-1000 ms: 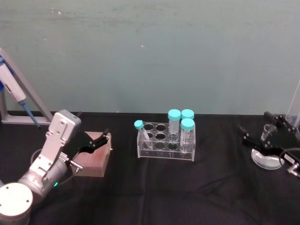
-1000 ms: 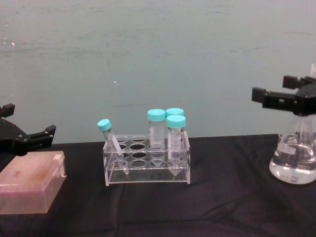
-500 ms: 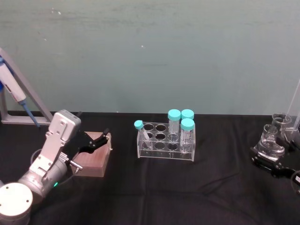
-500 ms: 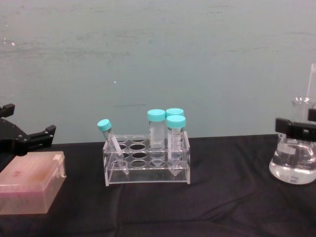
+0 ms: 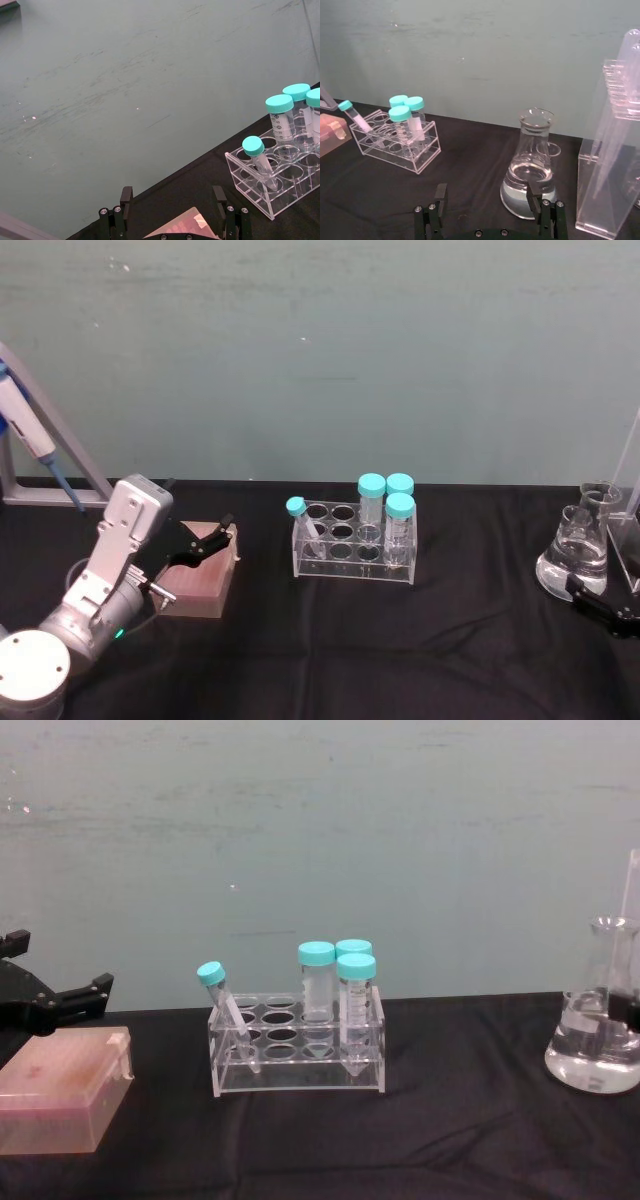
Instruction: Place the experimental apparatus aside using one hand.
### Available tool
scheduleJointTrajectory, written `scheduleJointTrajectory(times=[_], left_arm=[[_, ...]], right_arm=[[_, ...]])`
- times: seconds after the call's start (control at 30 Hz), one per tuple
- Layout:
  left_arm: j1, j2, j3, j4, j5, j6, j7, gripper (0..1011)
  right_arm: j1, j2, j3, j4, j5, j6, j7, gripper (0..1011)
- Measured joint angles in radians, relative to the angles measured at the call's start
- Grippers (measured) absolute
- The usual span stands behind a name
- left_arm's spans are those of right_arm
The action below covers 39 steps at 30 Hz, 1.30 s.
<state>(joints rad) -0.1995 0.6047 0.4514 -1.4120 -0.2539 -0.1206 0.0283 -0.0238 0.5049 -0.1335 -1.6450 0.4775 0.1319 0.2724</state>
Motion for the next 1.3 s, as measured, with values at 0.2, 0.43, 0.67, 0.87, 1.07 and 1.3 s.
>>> scheduleJointTrajectory(times=[0.2, 0.43, 0.67, 0.87, 1.07, 1.3], left_arm=[[0.000, 0.000, 0.000, 0.000, 0.000, 0.000, 0.000, 1000], [0.000, 0.000, 0.000, 0.000, 0.000, 0.000, 0.000, 1000], [0.000, 0.000, 0.000, 0.000, 0.000, 0.000, 0.000, 1000], [0.000, 0.000, 0.000, 0.000, 0.000, 0.000, 0.000, 1000], [0.000, 0.000, 0.000, 0.000, 0.000, 0.000, 0.000, 1000], [0.000, 0.000, 0.000, 0.000, 0.000, 0.000, 0.000, 1000]], right_arm=[[-0.007, -0.006, 0.010, 0.000, -0.007, 0.004, -0.005, 1000], [-0.009, -0.009, 0.012, 0.000, -0.016, -0.005, -0.004, 1000], [-0.009, -0.009, 0.012, 0.000, -0.016, -0.005, -0.004, 1000], [-0.008, -0.008, 0.011, 0.001, -0.015, -0.004, -0.003, 1000], [-0.008, -0.008, 0.011, 0.001, -0.014, -0.004, -0.003, 1000], [-0.007, -0.008, 0.010, 0.001, -0.013, -0.003, -0.002, 1000]])
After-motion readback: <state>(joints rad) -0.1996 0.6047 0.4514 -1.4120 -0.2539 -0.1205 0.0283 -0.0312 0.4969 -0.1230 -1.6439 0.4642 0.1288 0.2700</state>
